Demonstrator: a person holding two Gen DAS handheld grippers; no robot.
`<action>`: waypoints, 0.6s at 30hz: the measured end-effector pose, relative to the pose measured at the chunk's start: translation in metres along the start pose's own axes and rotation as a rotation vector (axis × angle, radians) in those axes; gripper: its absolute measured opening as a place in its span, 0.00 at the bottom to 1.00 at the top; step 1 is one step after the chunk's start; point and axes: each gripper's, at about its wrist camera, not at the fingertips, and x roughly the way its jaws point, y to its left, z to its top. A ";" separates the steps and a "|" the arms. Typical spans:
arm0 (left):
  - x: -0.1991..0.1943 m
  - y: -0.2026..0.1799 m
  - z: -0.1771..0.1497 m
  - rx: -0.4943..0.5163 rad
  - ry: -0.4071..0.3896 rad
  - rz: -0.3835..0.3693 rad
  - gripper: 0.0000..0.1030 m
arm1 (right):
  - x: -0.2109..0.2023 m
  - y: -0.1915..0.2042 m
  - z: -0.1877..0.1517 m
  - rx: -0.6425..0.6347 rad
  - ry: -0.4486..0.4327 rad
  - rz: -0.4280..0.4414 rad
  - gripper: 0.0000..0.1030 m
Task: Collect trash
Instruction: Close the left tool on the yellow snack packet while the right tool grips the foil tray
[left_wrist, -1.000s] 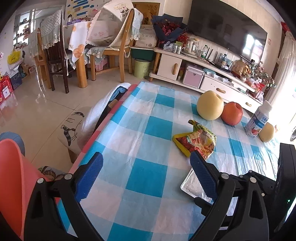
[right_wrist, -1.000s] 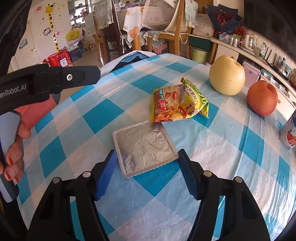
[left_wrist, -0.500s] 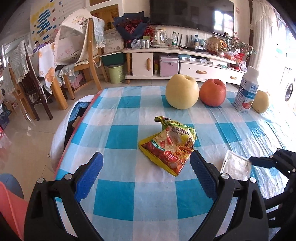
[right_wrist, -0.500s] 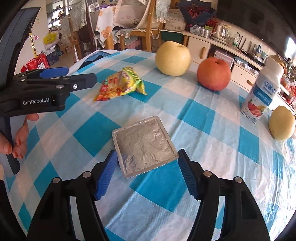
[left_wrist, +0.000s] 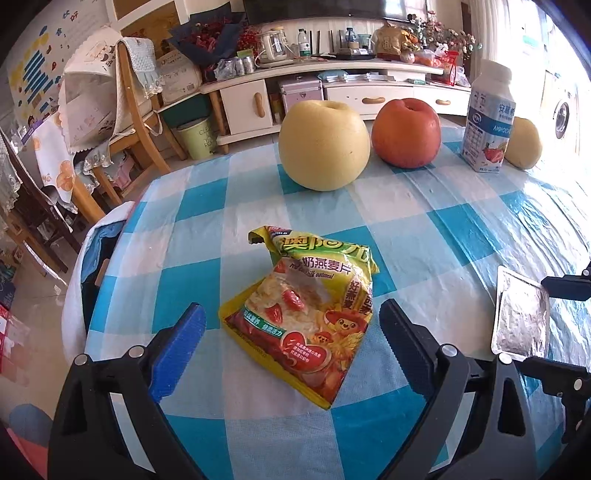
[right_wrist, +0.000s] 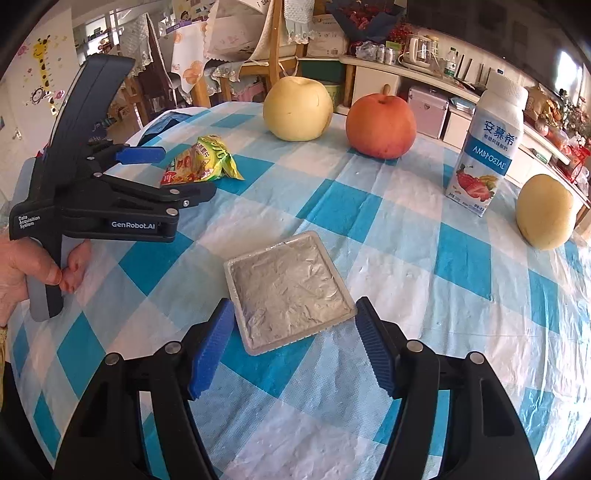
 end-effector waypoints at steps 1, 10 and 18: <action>0.002 0.000 0.001 0.002 0.008 0.001 0.93 | 0.000 0.002 0.000 -0.001 -0.001 -0.001 0.67; 0.006 0.002 0.005 -0.007 0.015 -0.002 0.92 | 0.003 0.008 0.001 -0.029 -0.001 -0.031 0.78; 0.005 -0.007 0.007 -0.015 0.002 -0.016 0.71 | 0.007 0.010 0.002 -0.063 -0.003 -0.082 0.80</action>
